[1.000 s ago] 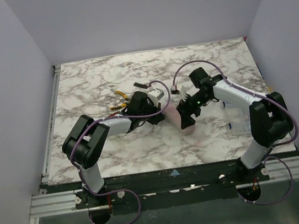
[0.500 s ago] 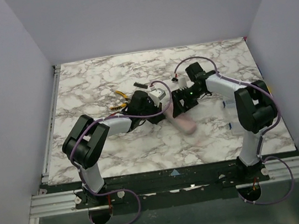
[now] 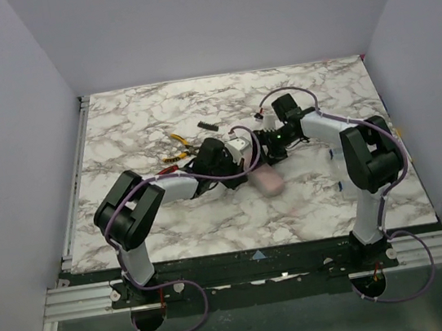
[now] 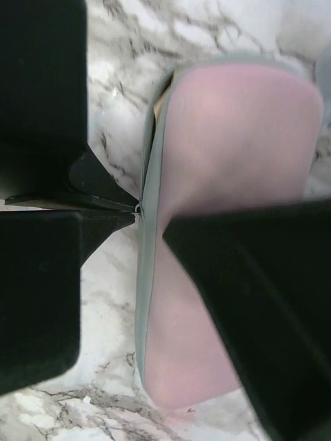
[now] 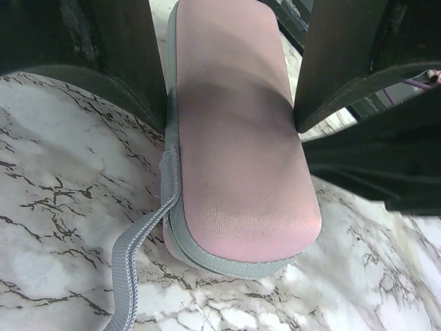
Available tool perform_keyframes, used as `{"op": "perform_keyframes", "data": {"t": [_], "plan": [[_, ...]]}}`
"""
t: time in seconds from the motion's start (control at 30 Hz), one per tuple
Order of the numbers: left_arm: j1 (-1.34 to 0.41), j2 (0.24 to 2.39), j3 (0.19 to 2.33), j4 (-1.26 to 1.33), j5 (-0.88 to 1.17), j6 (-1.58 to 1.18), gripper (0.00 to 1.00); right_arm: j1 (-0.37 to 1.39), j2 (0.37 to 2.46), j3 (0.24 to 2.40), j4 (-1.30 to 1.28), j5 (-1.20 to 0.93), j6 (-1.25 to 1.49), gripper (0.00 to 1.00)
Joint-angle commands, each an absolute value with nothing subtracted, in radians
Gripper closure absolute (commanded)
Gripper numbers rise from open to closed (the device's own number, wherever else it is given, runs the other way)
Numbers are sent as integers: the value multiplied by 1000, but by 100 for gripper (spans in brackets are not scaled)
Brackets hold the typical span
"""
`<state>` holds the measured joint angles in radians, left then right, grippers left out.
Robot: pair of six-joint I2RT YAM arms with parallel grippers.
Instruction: Open the umbrella
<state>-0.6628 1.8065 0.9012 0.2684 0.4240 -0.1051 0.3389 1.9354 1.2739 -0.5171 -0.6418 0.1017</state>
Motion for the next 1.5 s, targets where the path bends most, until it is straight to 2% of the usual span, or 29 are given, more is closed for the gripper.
{"op": "perform_keyframes", "data": {"t": [0.0, 0.43, 0.7, 0.77, 0.9, 1.0, 1.1, 1.27, 1.3, 1.37, 1.47], "plan": [[-747, 1767, 861, 276, 482, -70, 100, 339, 1971, 1249, -416, -564, 184, 31], [-883, 1755, 801, 243, 486, -19, 100, 268, 1972, 1241, -391, -379, 274, 37], [-798, 1786, 839, 222, 487, -62, 100, 202, 1854, 1120, -434, -396, 237, 36], [-771, 1792, 855, 212, 490, -61, 100, 176, 1817, 1078, -451, -402, 223, 33], [-732, 1803, 892, 195, 497, -53, 100, 156, 1778, 1055, -529, -478, 164, 17], [-716, 1815, 921, 181, 502, -48, 100, 154, 1732, 1060, -553, -527, 156, 11], [-706, 1813, 927, 189, 514, -33, 100, 153, 1711, 1115, -613, -567, 80, 10], [-689, 1801, 928, 181, 558, -23, 100, 127, 1670, 1189, -699, -583, -203, 10], [-686, 1789, 924, 179, 568, -12, 97, 124, 1670, 1194, -701, -584, -229, 10], [-688, 1750, 890, 217, 569, -5, 68, 124, 1702, 1236, -762, -586, -272, 10], [-695, 1655, 816, 287, 525, -5, 41, 119, 1754, 1291, -853, -608, -322, 10]]}}
